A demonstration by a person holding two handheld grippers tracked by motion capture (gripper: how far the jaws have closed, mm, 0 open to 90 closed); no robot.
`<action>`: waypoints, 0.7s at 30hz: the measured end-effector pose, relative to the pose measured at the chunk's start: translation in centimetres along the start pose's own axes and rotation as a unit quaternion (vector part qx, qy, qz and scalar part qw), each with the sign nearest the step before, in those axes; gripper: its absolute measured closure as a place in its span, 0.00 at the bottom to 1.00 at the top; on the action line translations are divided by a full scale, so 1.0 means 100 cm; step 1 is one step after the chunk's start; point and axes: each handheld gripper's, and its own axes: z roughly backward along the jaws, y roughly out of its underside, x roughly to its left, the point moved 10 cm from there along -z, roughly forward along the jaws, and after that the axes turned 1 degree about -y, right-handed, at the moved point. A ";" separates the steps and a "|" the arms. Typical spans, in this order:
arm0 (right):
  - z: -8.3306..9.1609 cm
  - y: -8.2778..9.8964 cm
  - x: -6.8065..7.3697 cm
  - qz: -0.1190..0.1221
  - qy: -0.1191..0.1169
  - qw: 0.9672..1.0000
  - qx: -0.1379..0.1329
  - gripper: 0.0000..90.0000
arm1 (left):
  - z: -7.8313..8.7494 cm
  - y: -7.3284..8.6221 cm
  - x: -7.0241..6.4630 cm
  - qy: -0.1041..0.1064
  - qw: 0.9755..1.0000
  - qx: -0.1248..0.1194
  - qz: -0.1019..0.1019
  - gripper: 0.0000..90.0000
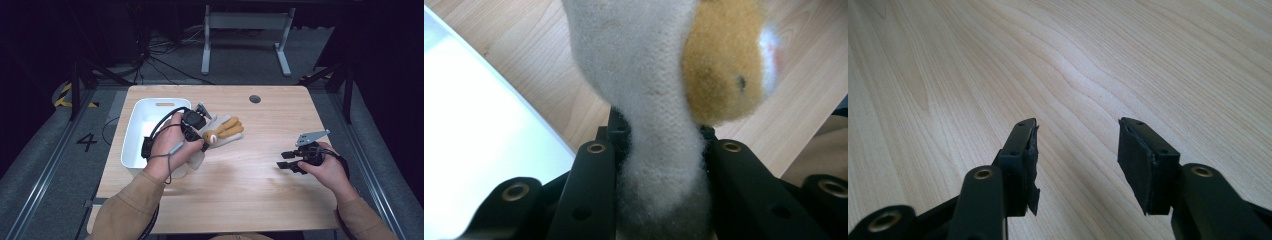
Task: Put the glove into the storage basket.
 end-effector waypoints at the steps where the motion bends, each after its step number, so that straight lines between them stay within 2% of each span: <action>1: 0.000 0.000 0.000 0.000 -0.001 1.000 0.000 0.57 | 0.002 0.000 0.002 -0.001 1.000 -0.002 0.002 0.82; 8: -0.001 0.002 0.001 -0.001 -0.002 1.000 0.002 0.57 | 0.016 0.004 0.019 -0.015 0.999 -0.011 0.030 0.82; 10: -0.001 0.004 0.000 -0.002 0.000 1.000 0.004 0.57 | 0.022 0.005 0.029 -0.021 0.999 -0.015 0.039 0.82; 11: -0.001 0.004 0.000 -0.002 0.000 1.000 0.004 0.57 | 0.022 0.005 0.029 -0.021 0.999 -0.015 0.039 0.82; 13: 0.000 0.004 0.000 -0.003 0.001 1.000 0.003 0.57 | 0.026 0.006 0.037 -0.026 0.998 -0.018 0.052 0.82; 14: 0.002 0.004 0.000 -0.004 0.002 1.000 0.001 0.57 | 0.029 0.008 0.045 -0.031 0.997 -0.021 0.066 0.82; 15: 0.002 0.004 0.000 -0.004 0.002 1.000 0.001 0.57 | 0.029 0.008 0.045 -0.031 0.997 -0.021 0.066 0.82; 17: 0.004 0.004 -0.001 -0.004 0.002 1.000 -0.002 0.57 | 0.032 0.011 0.054 -0.043 0.996 -0.019 0.075 0.82; 19: 0.005 0.004 -0.002 -0.006 0.003 1.000 -0.004 0.57 | 0.033 0.013 0.062 -0.051 0.996 -0.018 0.075 0.82; 20: 0.005 0.005 -0.002 -0.009 0.003 1.000 -0.003 0.57 | 0.033 0.015 0.068 -0.053 0.995 -0.019 0.085 0.81; 21: 0.005 0.005 -0.002 -0.009 0.003 1.000 -0.003 0.57 | 0.033 0.015 0.068 -0.053 0.995 -0.019 0.085 0.81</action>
